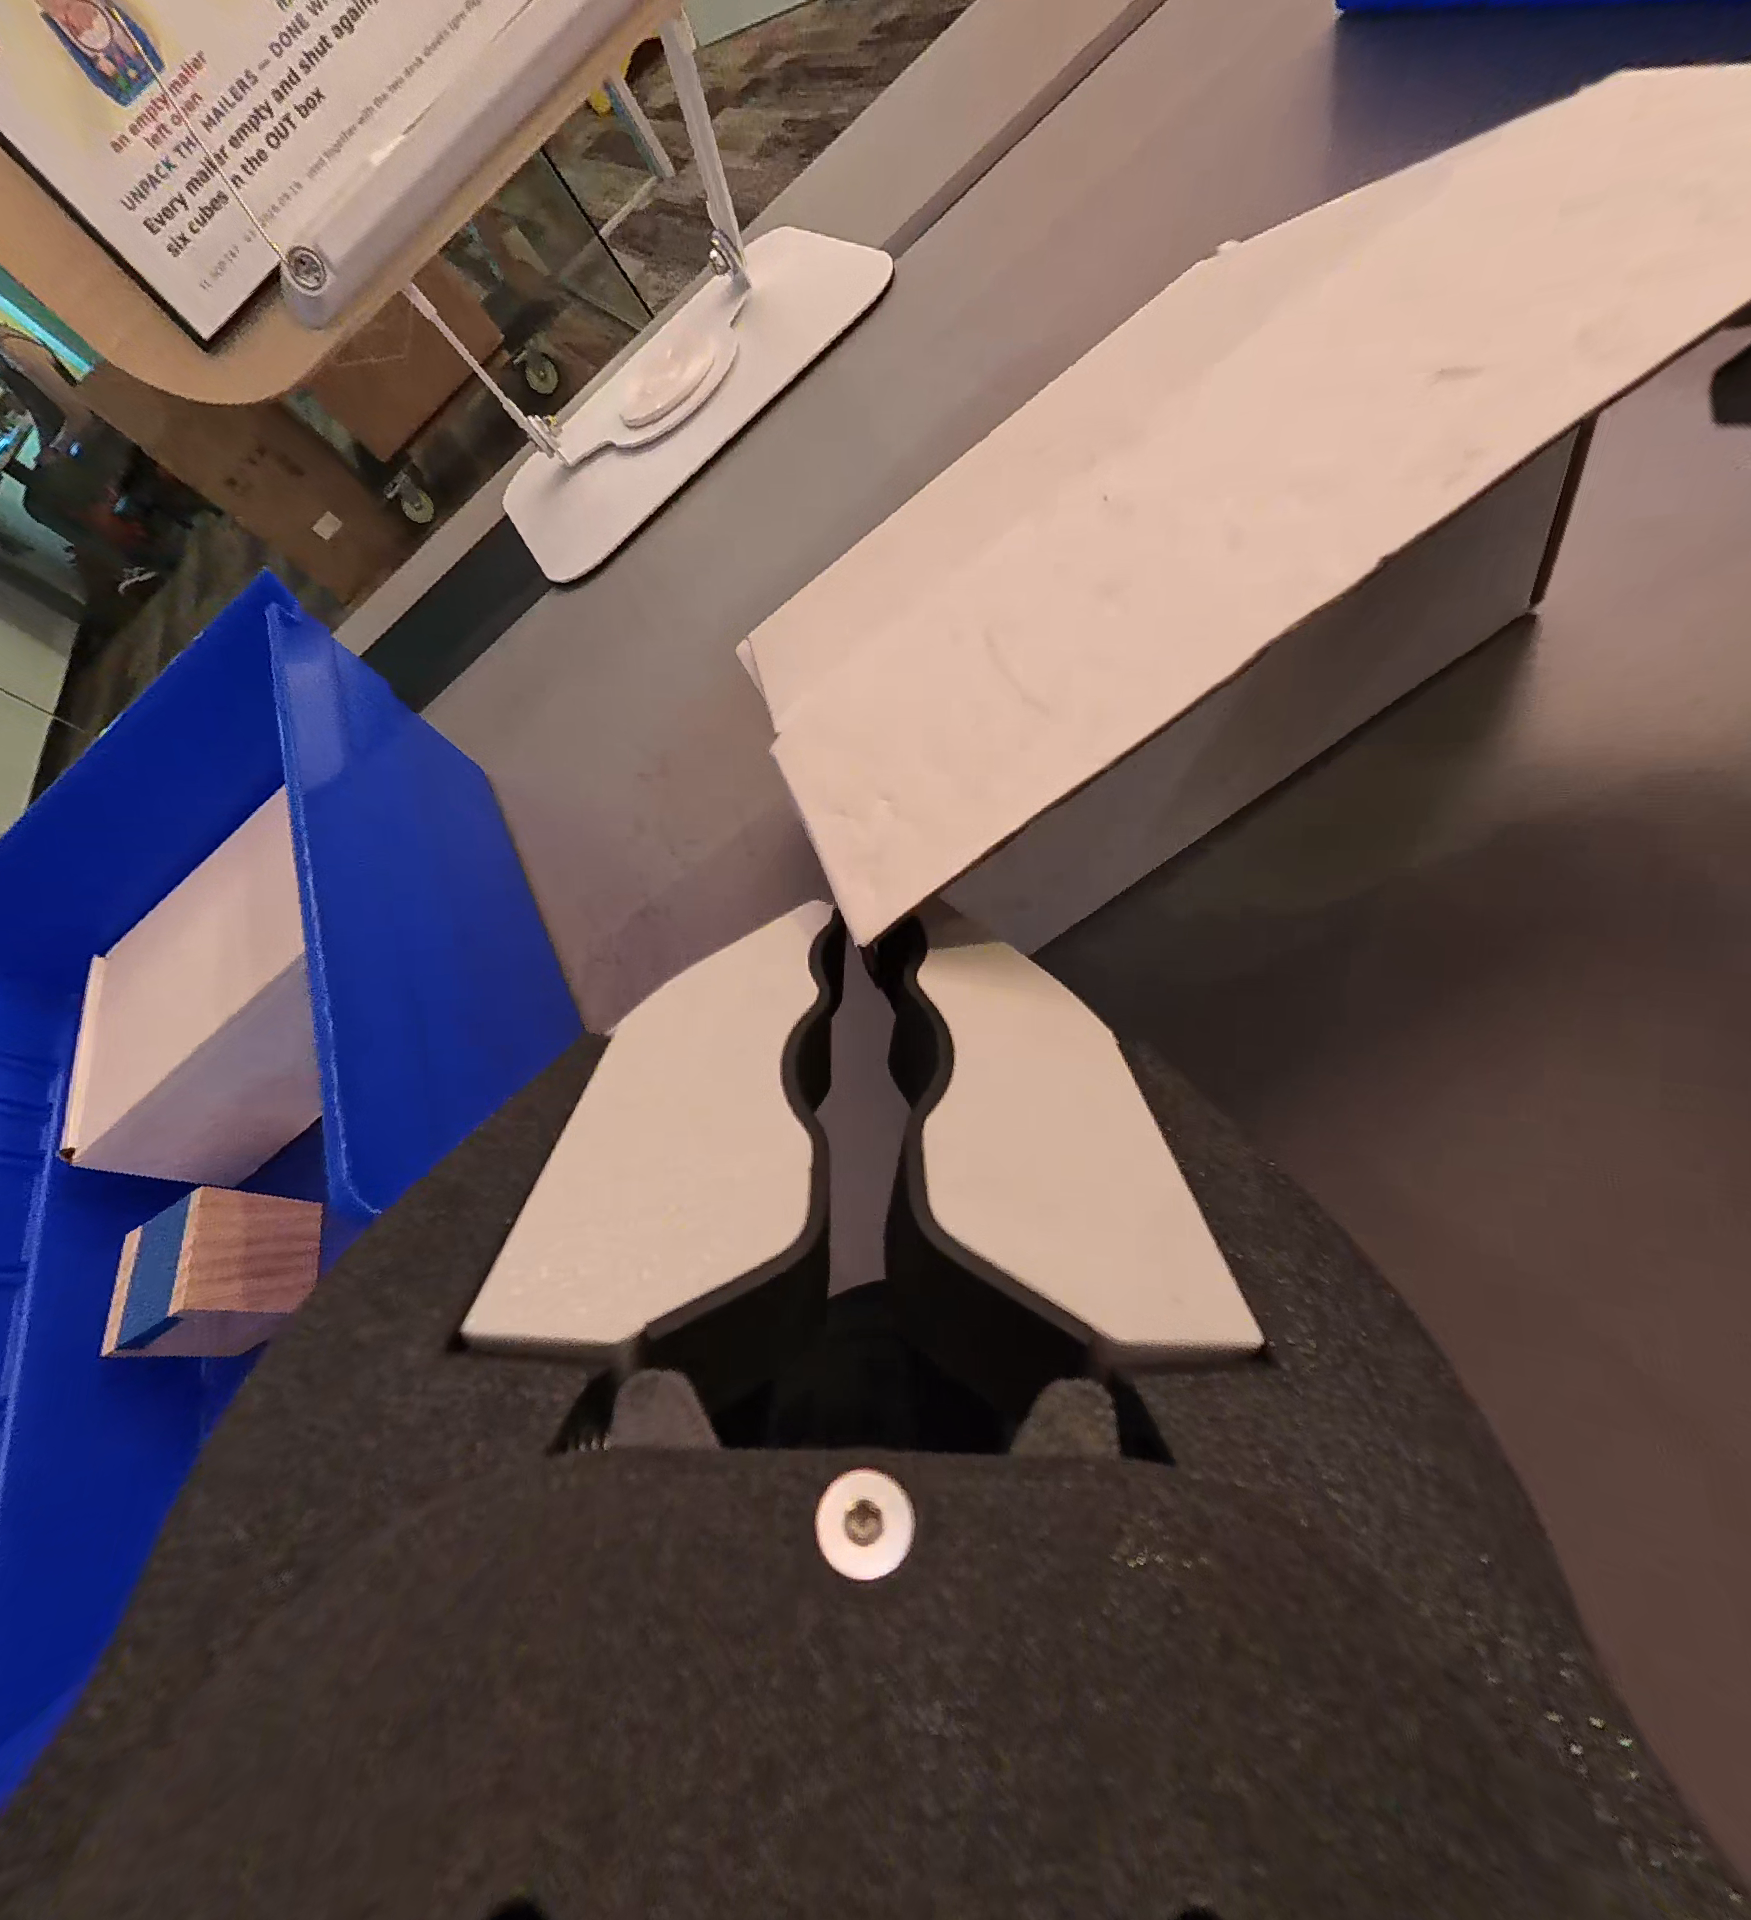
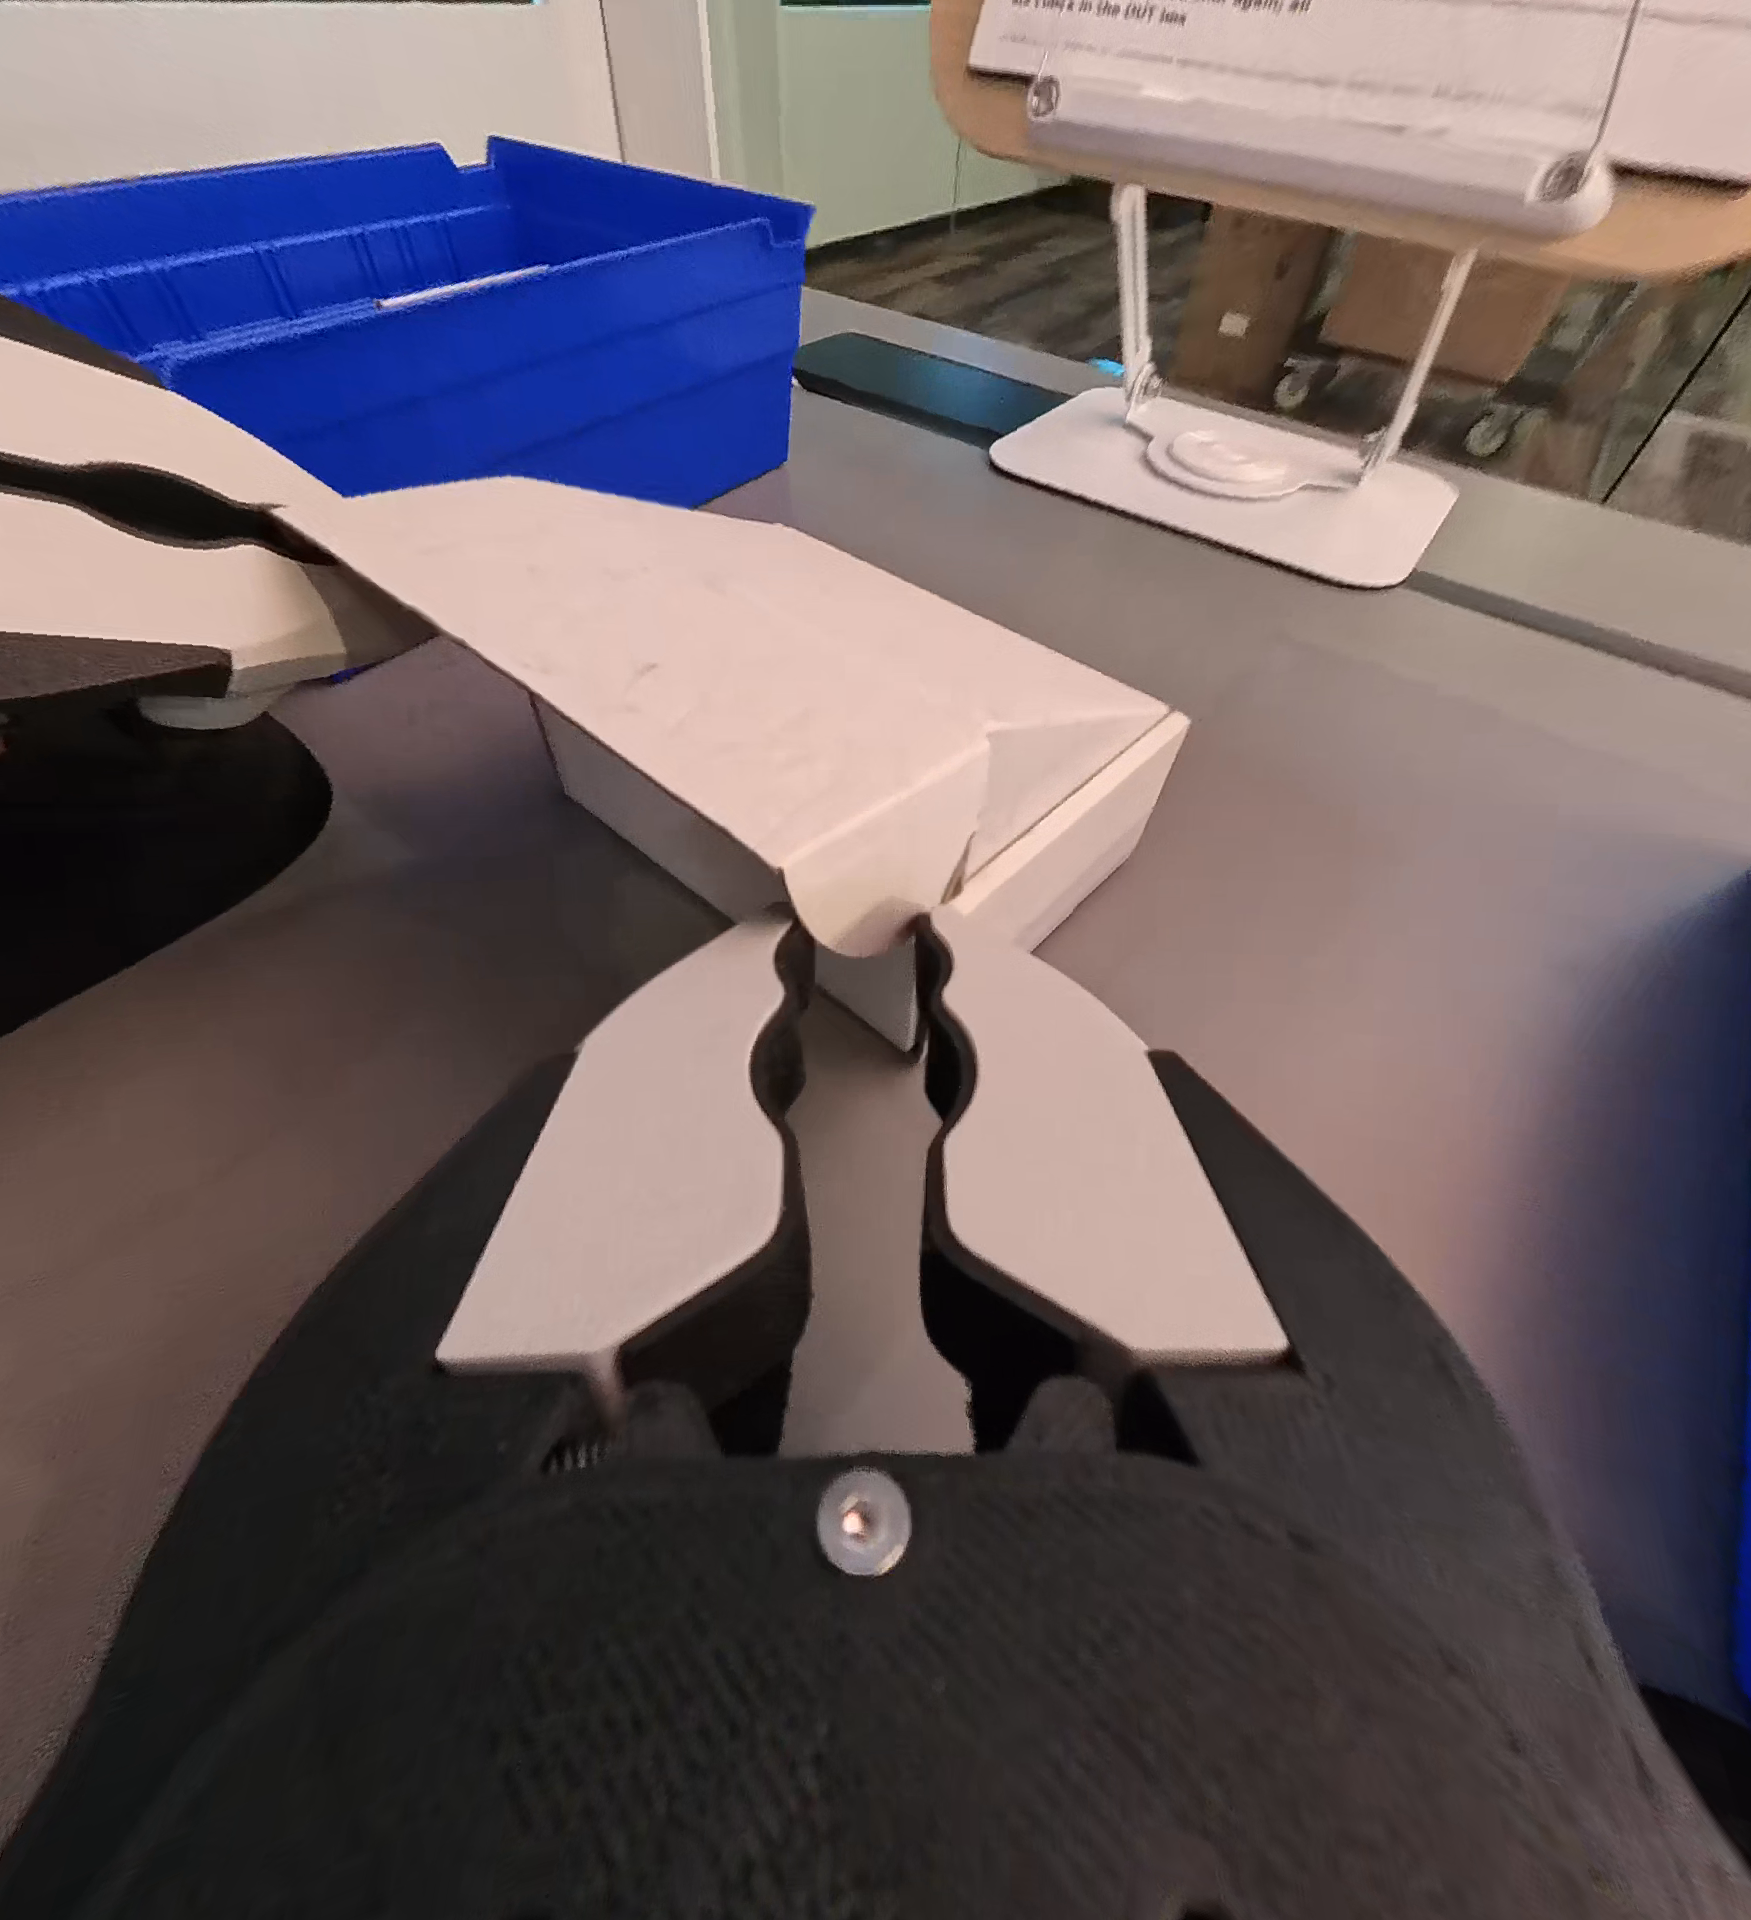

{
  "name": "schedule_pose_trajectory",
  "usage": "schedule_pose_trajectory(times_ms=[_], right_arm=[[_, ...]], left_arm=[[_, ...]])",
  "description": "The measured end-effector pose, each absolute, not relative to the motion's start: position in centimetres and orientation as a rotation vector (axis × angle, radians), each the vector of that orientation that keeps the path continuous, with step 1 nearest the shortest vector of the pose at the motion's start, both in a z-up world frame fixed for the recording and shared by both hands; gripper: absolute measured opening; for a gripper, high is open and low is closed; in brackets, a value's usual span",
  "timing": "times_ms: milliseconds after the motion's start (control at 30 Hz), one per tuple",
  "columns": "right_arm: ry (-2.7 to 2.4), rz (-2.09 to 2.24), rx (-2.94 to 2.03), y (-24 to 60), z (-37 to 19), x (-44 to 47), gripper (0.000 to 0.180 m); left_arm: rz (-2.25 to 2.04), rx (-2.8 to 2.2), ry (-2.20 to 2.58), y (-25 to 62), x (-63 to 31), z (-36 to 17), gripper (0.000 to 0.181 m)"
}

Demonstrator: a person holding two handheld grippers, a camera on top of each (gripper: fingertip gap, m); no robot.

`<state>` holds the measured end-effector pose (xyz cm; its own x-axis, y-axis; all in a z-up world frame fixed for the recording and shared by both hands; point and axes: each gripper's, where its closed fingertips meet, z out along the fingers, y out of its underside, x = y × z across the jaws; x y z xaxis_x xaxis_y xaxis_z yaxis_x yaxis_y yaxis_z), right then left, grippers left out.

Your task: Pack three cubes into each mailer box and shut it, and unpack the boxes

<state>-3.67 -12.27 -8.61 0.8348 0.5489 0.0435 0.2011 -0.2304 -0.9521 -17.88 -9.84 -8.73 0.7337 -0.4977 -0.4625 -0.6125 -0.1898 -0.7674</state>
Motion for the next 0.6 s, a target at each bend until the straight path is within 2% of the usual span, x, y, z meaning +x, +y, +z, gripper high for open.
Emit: schedule_pose_trajectory(times_ms=[33,200,467,600], right_arm=[[-0.581,0.326,-1.793,-12.2,-8.4,-3.6,0.018],[-0.666,0.26,-1.815,-12.7,-9.1,-4.1,0.01],[-0.694,0.306,-1.911,-13.1,-10.8,-4.0,0.007],[-0.703,0.275,-1.921,-12.9,-11.1,-3.7,0.005]], left_arm=[[0.132,-1.838,0.865,-9.9,-17.9,-8.7,0.006],[0.153,-1.859,0.892,-10.3,-18.0,-9.3,0.006],[0.128,-1.903,0.947,-11.2,-17.8,-10.4,0.008],[0.164,-1.862,1.062,-12.3,-18.0,-10.1,0.017]])
